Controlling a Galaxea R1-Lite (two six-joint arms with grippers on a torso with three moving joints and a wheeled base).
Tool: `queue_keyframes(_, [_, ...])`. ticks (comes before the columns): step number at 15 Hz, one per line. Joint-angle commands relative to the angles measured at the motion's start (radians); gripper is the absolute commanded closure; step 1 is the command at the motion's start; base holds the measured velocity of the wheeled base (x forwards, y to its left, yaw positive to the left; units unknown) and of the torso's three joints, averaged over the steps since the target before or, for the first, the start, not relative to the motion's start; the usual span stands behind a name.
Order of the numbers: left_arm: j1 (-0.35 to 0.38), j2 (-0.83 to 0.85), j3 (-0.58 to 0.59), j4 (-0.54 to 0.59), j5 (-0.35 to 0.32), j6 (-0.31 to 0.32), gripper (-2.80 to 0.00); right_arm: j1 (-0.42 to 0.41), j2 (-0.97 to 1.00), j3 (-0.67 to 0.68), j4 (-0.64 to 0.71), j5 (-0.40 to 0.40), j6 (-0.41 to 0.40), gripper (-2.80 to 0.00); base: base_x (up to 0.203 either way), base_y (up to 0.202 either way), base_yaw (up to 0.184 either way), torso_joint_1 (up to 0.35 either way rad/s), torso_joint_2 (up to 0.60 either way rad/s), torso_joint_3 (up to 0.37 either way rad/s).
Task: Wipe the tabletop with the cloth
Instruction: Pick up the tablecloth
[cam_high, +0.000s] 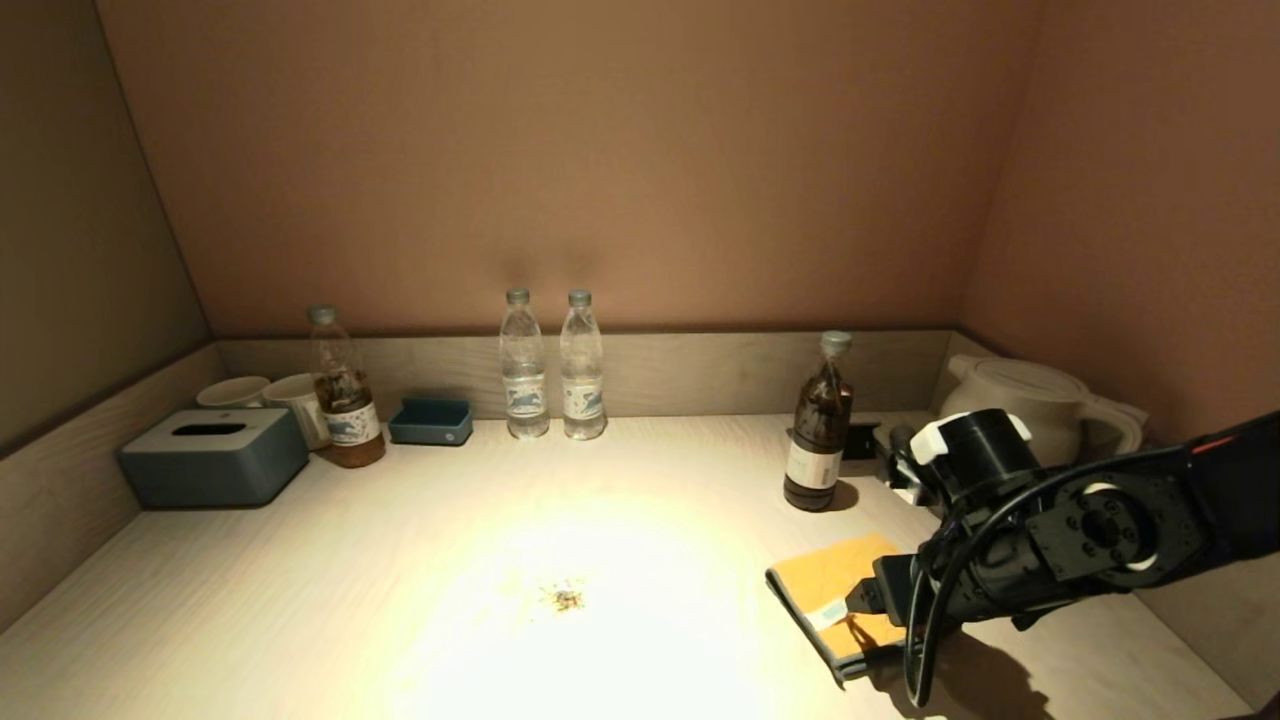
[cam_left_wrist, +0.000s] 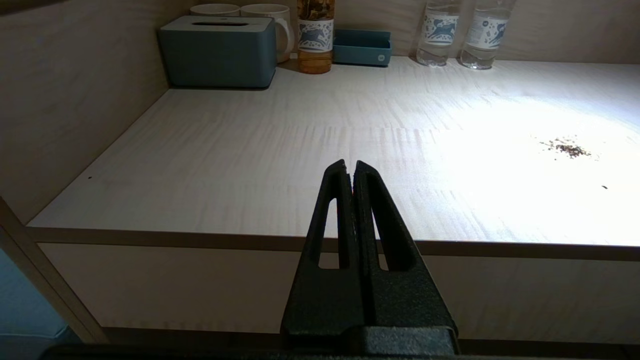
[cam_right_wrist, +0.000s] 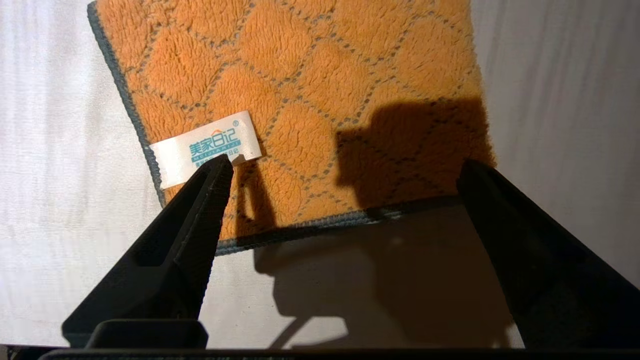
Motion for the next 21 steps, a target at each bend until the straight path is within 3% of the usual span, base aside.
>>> queue_keyframes(1, [0.000,0.001,0.000,0.000,0.000,-0.001,0.00,0.004,-0.008,0.000,0.000,-0.008,0.000,-2.80,0.000,0.000,0.000,0.000,0.00,0.000])
queue_keyframes(21, [0.000,0.001,0.000,0.000,0.000,-0.001,0.00,0.042,0.064,-0.006,-0.003,-0.005,0.002,-2.80,0.000,0.000,0.000,0.000,0.00,0.000])
